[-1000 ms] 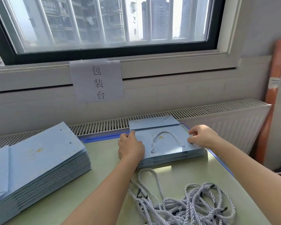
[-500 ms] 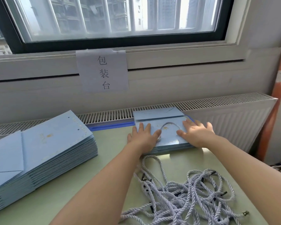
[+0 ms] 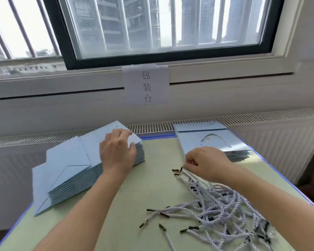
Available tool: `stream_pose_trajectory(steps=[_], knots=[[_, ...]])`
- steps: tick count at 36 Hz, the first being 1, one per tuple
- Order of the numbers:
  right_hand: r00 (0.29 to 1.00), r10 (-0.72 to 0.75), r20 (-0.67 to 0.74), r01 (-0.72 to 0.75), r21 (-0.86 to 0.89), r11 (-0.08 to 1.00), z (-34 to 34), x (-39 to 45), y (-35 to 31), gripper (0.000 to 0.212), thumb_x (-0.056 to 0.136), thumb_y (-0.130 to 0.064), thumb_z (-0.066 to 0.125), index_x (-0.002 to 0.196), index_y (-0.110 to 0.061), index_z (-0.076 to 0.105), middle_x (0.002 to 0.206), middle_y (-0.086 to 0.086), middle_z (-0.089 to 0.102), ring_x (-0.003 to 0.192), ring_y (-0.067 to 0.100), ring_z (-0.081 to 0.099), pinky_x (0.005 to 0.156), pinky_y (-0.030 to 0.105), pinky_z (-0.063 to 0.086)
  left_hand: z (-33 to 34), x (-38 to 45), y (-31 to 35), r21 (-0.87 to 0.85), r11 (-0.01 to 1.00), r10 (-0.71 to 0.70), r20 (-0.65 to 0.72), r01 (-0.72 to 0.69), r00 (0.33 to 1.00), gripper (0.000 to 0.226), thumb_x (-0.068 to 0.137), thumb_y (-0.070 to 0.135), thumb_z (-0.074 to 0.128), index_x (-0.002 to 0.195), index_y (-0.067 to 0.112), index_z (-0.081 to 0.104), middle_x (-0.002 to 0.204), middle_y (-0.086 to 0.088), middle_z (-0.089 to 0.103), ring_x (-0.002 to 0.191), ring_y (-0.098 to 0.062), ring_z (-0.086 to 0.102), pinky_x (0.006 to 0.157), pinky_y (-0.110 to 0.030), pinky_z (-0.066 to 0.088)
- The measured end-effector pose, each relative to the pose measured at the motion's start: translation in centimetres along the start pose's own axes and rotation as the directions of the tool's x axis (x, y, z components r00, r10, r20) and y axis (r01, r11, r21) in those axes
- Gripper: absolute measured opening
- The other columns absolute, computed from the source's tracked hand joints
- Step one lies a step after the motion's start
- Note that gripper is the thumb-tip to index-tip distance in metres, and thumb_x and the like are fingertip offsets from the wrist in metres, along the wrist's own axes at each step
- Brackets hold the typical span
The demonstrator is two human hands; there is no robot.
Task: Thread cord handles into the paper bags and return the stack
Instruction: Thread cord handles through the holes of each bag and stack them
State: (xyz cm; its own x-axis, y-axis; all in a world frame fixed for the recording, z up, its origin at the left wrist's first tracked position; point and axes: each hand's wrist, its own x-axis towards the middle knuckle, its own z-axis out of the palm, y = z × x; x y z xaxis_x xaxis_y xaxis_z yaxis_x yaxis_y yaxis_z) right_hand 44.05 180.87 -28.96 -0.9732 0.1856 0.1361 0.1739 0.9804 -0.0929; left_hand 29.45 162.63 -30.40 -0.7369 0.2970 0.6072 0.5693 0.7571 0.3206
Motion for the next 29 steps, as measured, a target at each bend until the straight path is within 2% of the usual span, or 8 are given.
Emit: stream_pose_trajectory(steps=[3,7,14,17,20,24,26,29], knots=[[0.999,0.027,-0.033,-0.026,0.030,0.999,-0.2,1.1,-1.7,0.026,0.096,-0.039,0.045,0.078,-0.024,0.057,0.077,-0.009,0.051,0.078,0.017,0.048,0.061,0.027,0.034,-1.4,0.1,-3.4,0.210,0.975,-0.114,0.173,0.076,0.978,0.060,0.094,0.050,0.049,0.146,0.021,0.037,0.153,-0.004,0.035,0.141,-0.024,0.028,0.115,-0.047,0.014],[0.995,0.060,-0.076,-0.051,0.110,0.993,0.1,3.0,-4.1,0.025,0.096,-0.036,0.046,0.096,-0.020,0.065,0.084,-0.008,0.053,0.082,0.015,0.048,0.065,0.026,0.035,-1.6,-0.5,-5.8,0.419,0.908,-0.218,0.452,0.010,0.865,0.085,0.091,0.070,0.035,0.154,0.027,-0.001,0.163,0.003,0.006,0.150,-0.022,0.000,0.117,-0.054,-0.001],[0.979,0.154,-0.133,-0.106,0.316,0.943,1.2,5.3,-6.5,0.036,0.096,-0.031,0.045,0.088,-0.003,0.066,0.084,0.008,0.067,0.084,0.026,0.062,0.065,0.030,0.044,-3.1,-2.1,-6.5,0.378,0.924,-0.085,0.352,-0.058,0.932,0.038,0.099,0.048,0.039,0.133,0.031,0.045,0.135,0.010,0.053,0.128,-0.012,0.045,0.117,-0.043,0.013],[0.974,0.209,-0.089,-0.142,0.481,0.865,1.7,5.8,-6.8,0.044,0.098,-0.034,0.041,0.081,-0.004,0.067,0.072,0.001,0.065,0.074,0.021,0.060,0.075,0.037,0.050,-4.3,-2.4,-6.5,0.333,0.939,-0.009,0.276,-0.087,0.961,0.030,0.102,0.043,0.036,0.123,0.030,0.052,0.124,0.009,0.059,0.114,-0.016,0.054,0.100,-0.033,0.031],[0.954,0.293,0.065,-0.230,0.785,0.575,1.9,6.1,-7.6,0.051,0.101,-0.045,0.033,0.083,-0.010,0.066,0.072,0.004,0.068,0.061,0.016,0.056,0.061,0.031,0.047,-5.1,-2.9,-6.2,0.255,0.963,0.057,0.139,-0.091,0.989,0.029,0.101,0.025,0.041,0.125,0.028,0.056,0.119,0.005,0.064,0.102,-0.023,0.060,0.075,-0.030,0.036],[0.902,0.242,0.358,-0.356,0.933,-0.053,1.3,6.1,-8.7,0.063,0.095,-0.061,0.030,0.104,-0.006,0.060,0.095,0.015,0.072,0.068,0.022,0.063,0.049,0.024,0.050,-5.7,-3.5,-6.0,0.168,0.958,0.238,-0.012,-0.233,0.971,0.038,0.070,-0.001,0.077,0.100,0.022,0.074,0.094,0.001,0.075,0.070,-0.024,0.072,0.051,-0.030,0.050],[0.903,0.132,0.409,-0.363,0.891,-0.273,0.9,6.0,-8.8,0.068,0.093,-0.064,0.033,0.108,-0.003,0.060,0.093,0.015,0.071,0.070,0.023,0.066,0.046,0.023,0.052,-6.1,-4.2,-5.5,0.189,0.932,0.323,-0.051,-0.309,0.945,0.044,0.063,-0.005,0.078,0.097,0.022,0.076,0.093,0.003,0.076,0.077,-0.020,0.073,0.057,-0.030,0.055],[0.910,0.093,0.404,-0.341,0.857,-0.387,0.4,5.2,-8.9,0.044,0.096,-0.046,0.047,0.098,-0.004,0.063,0.070,0.007,0.069,0.052,0.014,0.064,0.044,0.019,0.051,-6.6,-5.7,-4.8,0.180,0.891,0.438,-0.093,-0.417,0.894,0.041,0.066,0.003,0.065,0.101,0.022,0.077,0.100,0.005,0.075,0.091,-0.017,0.073,0.070,-0.029,0.057]])
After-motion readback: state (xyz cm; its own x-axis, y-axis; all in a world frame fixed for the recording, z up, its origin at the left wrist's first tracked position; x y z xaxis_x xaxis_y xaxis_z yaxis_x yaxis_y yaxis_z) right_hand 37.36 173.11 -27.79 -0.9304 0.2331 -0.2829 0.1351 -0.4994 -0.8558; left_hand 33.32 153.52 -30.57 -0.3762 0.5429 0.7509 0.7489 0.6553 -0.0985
